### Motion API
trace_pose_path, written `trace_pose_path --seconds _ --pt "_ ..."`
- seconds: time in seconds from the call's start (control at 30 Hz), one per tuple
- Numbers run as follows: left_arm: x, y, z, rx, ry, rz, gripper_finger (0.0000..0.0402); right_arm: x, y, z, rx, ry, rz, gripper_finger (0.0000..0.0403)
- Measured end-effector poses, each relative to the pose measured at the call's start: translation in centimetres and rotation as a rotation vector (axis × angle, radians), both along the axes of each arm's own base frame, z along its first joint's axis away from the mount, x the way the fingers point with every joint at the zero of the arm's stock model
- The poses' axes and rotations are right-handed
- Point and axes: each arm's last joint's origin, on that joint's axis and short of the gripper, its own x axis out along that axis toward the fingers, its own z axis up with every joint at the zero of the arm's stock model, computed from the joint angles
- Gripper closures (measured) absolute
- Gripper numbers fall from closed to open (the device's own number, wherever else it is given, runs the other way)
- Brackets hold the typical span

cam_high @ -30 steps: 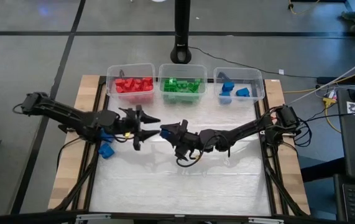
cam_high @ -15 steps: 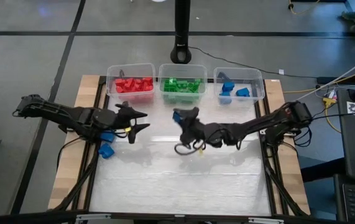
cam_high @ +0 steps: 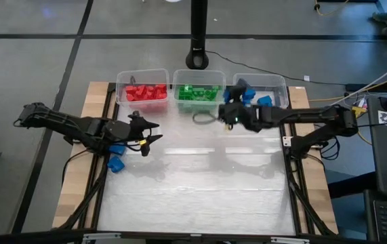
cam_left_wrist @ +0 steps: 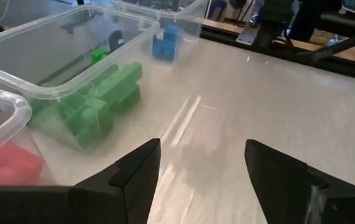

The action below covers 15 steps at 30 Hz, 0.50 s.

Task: Sort blocks
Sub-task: Put the blue game piece into the right transparent bin

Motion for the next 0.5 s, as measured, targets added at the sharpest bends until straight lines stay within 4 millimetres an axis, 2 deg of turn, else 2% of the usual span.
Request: trace_pose_path --seconds 0.3,0.5 --pt "0.3 -0.1 -0.3 0.007 0.02 -0.001 0.0178 -3.9 -7.9 -3.0 0.178 0.049 -0.284 0.0135" --pt "0.7 -0.1 -0.7 0.012 0.043 -0.001 0.0178 -5.9 -11.3 -3.9 0.273 0.016 -0.38 0.013"
